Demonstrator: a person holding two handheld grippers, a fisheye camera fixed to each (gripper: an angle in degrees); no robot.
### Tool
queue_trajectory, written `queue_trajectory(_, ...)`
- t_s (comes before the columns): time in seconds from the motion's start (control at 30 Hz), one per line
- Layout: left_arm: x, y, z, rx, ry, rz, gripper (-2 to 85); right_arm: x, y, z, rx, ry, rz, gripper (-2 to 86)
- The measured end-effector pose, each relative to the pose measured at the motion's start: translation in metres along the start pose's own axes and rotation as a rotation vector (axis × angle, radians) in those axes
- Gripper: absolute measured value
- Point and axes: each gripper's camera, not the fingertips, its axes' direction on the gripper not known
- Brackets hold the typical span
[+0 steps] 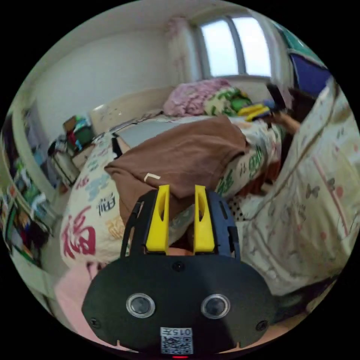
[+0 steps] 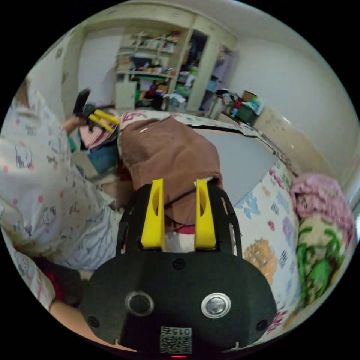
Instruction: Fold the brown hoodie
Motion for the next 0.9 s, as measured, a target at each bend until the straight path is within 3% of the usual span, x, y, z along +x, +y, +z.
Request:
queue_trajectory(0.1, 0.017, -0.044, 0.028, -0.103, 0.024, 0.190, 12.0, -0.054, -0.017, 0.029, -0.072, -0.089, -0.173, 14.4)
queue_trajectory(0.23, 0.022, -0.068, 0.053, -0.167, -0.005, 0.285, 11.2, -0.112, -0.009, 0.079, -0.262, 0.054, -0.310, 15.3)
queue_trajectory(0.33, 0.020, -0.075, 0.053, -0.142, -0.108, 0.305, 7.9, -0.128, -0.006, 0.068, -0.201, 0.150, -0.294, 9.7)
queue_trajectory(0.43, 0.008, -0.074, 0.041, -0.093, -0.103, 0.279, 4.5, -0.126, -0.013, 0.041, -0.157, 0.151, -0.220, 0.9)
queue_trajectory(0.63, -0.057, -0.062, 0.012, 0.075, 0.006, 0.076, 1.0, -0.103, -0.048, -0.020, -0.010, 0.073, -0.002, -0.8)
queue_trajectory(0.9, -0.258, -0.124, 0.018, 0.284, 0.037, -0.117, 0.5, 0.036, -0.187, -0.091, 0.136, 0.142, 0.183, -1.0)
